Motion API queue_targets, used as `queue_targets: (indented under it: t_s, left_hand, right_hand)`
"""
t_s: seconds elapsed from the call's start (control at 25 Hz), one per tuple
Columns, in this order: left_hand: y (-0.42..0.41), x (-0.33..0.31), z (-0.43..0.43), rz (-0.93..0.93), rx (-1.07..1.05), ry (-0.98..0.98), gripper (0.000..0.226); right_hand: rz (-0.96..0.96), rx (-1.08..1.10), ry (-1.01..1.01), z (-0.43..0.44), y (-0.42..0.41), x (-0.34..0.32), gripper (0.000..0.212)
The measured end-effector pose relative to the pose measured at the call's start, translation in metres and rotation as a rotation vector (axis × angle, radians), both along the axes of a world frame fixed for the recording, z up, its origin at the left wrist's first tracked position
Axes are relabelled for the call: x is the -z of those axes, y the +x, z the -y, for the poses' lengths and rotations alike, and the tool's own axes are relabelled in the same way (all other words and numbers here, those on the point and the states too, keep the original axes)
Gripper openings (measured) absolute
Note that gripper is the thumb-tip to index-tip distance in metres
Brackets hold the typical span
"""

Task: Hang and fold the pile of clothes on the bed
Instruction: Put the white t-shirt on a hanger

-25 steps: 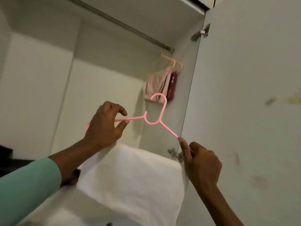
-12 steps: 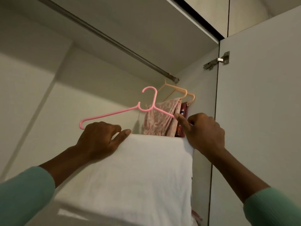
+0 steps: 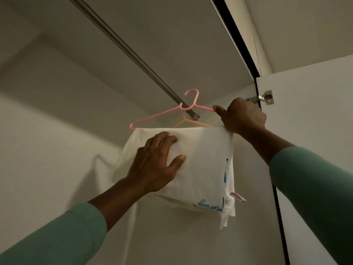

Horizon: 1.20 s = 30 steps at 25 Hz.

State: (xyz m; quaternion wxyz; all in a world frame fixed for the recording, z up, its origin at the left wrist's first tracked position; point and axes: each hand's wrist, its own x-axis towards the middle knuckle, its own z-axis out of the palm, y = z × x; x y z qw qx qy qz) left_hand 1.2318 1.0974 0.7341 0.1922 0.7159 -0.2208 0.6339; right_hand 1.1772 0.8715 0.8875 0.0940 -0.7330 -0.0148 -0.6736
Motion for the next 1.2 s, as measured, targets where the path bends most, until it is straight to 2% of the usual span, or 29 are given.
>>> queue_targets:
  t_s: [0.16,0.36,0.52,0.72,0.76,0.84,0.92,0.96,1.08,1.2]
  left_hand:
    - [0.024,-0.041,0.0,-0.067,0.174,-0.033,0.06]
    - [0.058,-0.056,-0.013,-0.168,0.173,0.016,0.069]
    - [0.077,-0.042,-0.018,-0.213,0.191,0.048,0.07]
    - [0.095,-0.001,-0.001,-0.227,0.313,-0.001,0.064]
    - [0.097,0.007,0.004,-0.224,0.348,-0.013,0.064]
    - [0.1,0.021,0.012,-0.212,0.42,-0.055,0.071]
    - [0.099,0.035,0.017,-0.126,0.442,-0.121,0.08]
    - [0.096,0.044,0.022,-0.052,0.425,-0.129,0.079]
    - [0.073,0.069,0.038,0.166,0.389,-0.105,0.06]
    - [0.037,0.094,0.065,0.3,0.388,-0.068,0.055]
  right_hand:
    - [0.023,0.096,0.01,-0.033,0.022,-0.03,0.058]
    - [0.006,0.079,0.064,-0.054,0.061,-0.052,0.058]
    - [-0.018,0.089,-0.019,-0.06,0.085,-0.048,0.055]
    - [-0.012,0.086,-0.001,-0.048,0.073,-0.015,0.047]
    - [0.008,0.101,-0.021,-0.044,0.067,-0.005,0.048]
    - [0.051,0.102,-0.132,-0.035,0.061,0.023,0.069]
    - [0.069,0.054,-0.243,-0.025,0.058,0.057,0.088]
    - [0.079,0.053,-0.275,-0.017,0.054,0.076,0.09]
    - [0.124,0.079,-0.336,0.01,0.035,0.131,0.087]
    - [0.032,0.076,-0.371,0.041,0.003,0.18,0.083]
